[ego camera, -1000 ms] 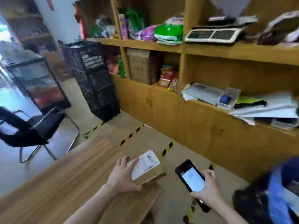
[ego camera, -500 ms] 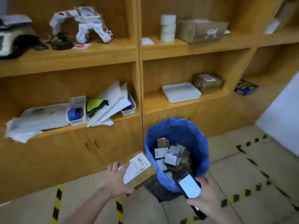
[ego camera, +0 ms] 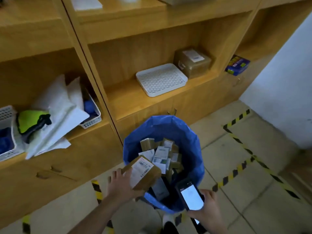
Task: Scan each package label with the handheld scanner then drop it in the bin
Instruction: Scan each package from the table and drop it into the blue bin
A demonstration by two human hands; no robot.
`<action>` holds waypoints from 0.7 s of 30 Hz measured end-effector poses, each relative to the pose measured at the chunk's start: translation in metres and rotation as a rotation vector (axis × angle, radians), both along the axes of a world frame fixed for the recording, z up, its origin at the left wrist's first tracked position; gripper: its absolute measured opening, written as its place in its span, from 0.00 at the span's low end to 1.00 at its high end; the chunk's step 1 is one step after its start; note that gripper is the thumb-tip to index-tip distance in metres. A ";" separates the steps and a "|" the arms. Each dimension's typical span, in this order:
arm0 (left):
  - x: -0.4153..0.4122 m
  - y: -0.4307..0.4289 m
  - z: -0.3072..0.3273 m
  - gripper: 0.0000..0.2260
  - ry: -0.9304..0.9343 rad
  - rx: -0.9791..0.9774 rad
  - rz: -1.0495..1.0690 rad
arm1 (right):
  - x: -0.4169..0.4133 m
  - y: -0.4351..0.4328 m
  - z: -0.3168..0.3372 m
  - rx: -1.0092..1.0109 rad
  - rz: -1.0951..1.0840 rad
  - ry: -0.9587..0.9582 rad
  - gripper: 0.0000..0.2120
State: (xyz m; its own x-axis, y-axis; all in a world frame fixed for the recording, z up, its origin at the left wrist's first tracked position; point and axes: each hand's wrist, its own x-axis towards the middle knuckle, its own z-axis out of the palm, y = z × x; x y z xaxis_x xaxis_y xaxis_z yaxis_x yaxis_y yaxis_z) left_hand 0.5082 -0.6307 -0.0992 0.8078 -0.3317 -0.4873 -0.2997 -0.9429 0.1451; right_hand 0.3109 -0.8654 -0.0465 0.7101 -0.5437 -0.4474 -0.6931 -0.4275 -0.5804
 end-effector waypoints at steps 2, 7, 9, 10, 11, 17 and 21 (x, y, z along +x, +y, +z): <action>0.009 -0.016 -0.009 0.53 0.012 0.016 0.019 | 0.020 -0.014 -0.011 0.044 -0.022 0.016 0.31; 0.033 -0.065 -0.035 0.51 0.114 0.022 0.138 | 0.070 -0.049 -0.044 0.127 -0.082 0.067 0.35; 0.050 -0.090 -0.052 0.51 0.142 0.016 0.204 | 0.095 -0.069 -0.064 0.130 -0.098 0.068 0.36; 0.059 -0.103 -0.063 0.51 0.150 0.008 0.231 | 0.109 -0.079 -0.077 0.138 -0.118 0.072 0.37; 0.069 -0.115 -0.075 0.51 0.162 0.000 0.248 | 0.123 -0.088 -0.090 0.150 -0.148 0.083 0.37; 0.100 -0.184 -0.154 0.49 0.209 0.019 0.286 | 0.165 -0.122 -0.178 0.201 -0.309 0.081 0.39; 0.105 -0.215 -0.192 0.48 0.203 0.064 0.253 | 0.164 -0.128 -0.214 0.209 -0.318 0.094 0.36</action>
